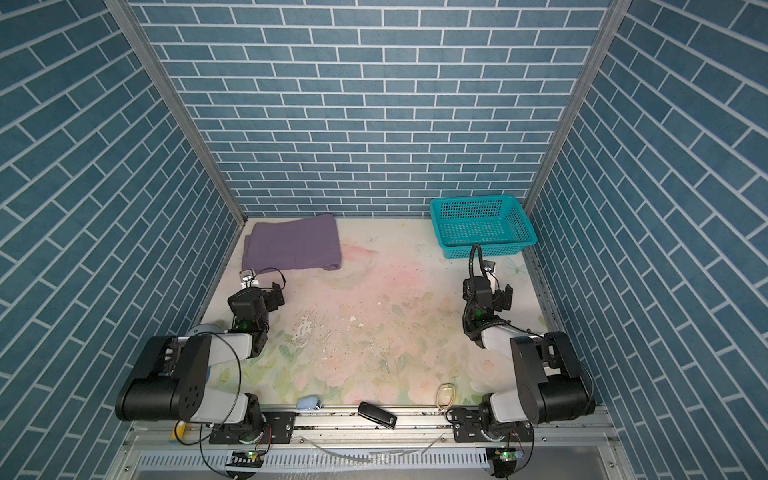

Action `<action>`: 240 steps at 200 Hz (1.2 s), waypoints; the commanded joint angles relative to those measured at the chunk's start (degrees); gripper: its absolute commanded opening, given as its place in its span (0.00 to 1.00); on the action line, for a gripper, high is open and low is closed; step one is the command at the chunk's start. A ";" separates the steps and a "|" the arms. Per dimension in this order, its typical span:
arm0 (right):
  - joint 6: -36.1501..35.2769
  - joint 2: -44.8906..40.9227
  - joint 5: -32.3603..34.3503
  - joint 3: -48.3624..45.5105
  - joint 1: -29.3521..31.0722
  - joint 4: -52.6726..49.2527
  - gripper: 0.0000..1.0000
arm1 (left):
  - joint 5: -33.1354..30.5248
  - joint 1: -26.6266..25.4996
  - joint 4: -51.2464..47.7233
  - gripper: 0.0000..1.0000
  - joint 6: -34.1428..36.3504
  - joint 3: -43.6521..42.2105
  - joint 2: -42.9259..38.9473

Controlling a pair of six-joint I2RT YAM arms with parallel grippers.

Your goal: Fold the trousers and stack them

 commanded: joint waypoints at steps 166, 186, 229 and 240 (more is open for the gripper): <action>-0.72 8.96 -38.18 -1.23 -15.49 12.71 0.99 | 11.52 -0.61 -0.63 0.99 6.09 3.28 1.82; -0.72 8.93 -38.09 -1.28 -15.47 12.71 0.99 | 11.49 -0.61 -0.58 0.99 6.11 3.28 1.85; -0.78 8.93 -38.09 -1.23 -15.50 12.62 0.99 | 11.46 -0.61 -0.58 0.99 6.06 3.32 1.83; -0.82 8.96 -38.09 -1.14 -15.49 12.62 0.99 | 11.50 -0.61 -0.60 0.99 6.14 3.32 1.79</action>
